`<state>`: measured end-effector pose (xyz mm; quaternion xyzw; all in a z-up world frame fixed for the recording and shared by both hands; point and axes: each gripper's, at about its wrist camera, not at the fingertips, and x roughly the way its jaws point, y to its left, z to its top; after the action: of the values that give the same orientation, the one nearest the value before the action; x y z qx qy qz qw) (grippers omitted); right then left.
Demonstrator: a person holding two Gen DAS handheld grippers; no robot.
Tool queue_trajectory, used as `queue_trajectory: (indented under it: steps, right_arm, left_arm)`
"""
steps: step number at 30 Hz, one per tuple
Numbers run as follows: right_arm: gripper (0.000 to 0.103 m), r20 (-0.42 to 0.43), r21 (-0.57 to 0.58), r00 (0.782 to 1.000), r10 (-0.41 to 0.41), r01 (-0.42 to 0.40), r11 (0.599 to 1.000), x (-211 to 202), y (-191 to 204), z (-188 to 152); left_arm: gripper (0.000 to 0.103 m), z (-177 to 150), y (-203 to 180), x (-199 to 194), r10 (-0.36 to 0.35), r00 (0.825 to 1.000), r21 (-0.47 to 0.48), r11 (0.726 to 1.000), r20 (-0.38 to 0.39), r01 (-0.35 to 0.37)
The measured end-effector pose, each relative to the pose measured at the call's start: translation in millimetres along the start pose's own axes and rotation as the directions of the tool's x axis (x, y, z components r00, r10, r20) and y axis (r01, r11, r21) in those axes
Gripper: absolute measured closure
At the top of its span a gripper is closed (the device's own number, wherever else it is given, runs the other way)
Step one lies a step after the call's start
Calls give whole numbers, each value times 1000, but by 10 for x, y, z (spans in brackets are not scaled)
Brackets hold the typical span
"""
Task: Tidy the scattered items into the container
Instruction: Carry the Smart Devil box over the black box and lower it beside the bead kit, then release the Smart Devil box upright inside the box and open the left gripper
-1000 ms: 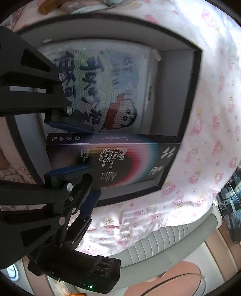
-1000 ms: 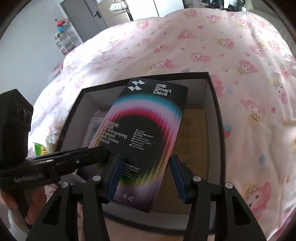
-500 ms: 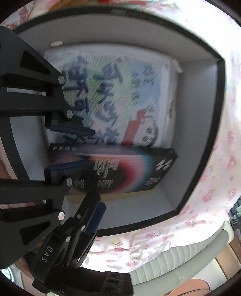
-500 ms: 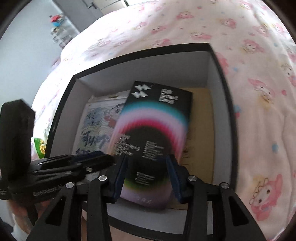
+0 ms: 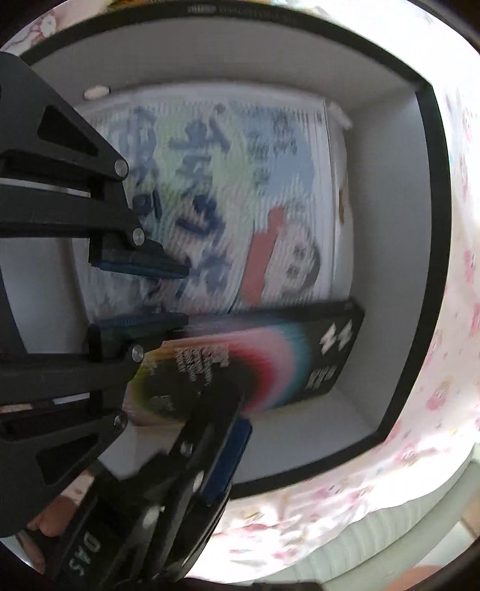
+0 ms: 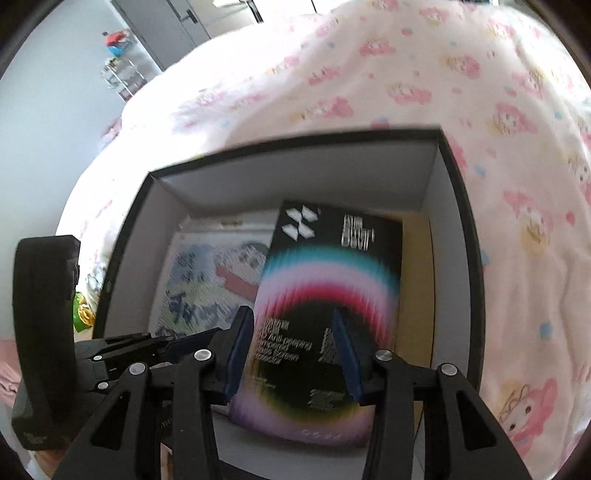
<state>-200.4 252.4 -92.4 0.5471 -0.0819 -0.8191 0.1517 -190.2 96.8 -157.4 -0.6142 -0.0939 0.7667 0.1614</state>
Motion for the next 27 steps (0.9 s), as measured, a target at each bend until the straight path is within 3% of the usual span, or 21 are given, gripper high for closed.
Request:
queue_trajectory:
  steps: [3,6,9,13,18,22,27]
  right_arm:
    - [63,-12,25,1000,-1,1,1000,25,-83,-20]
    - [63,-18,24,999,-28,29,999,54,-99,-20]
    - [63,-32,2,998,-55,55,998,101,-72,-29]
    - [63,-22,30,1000,-5,6,1000,37,-111,121]
    - [63,24,-5,996,-87,87,996,-18,-115,451]
    - [62,28,73,999,-43,41,996,23,-288,539]
    - [59,51,114,996,-77,71,991,-7,-403,551]
  left_arm:
    - [86,-34,-46,30,-54,998,12,998,-24,54]
    - [86,-41,-13,-2,-19,1000,19,1000,-5,19]
    - [86,0,129,-76,-33,999,-4,999,-2,33]
    - [86,198,211,-118,-17,1000,-2,1000,9,17]
    - [84,467,204,-53,-35,999,-11,999,8,35]
    - [84,682,179,16,-57,998,-9,998,14,57]
    - [84,969,140,150,-80,997,-25,996,18,81]
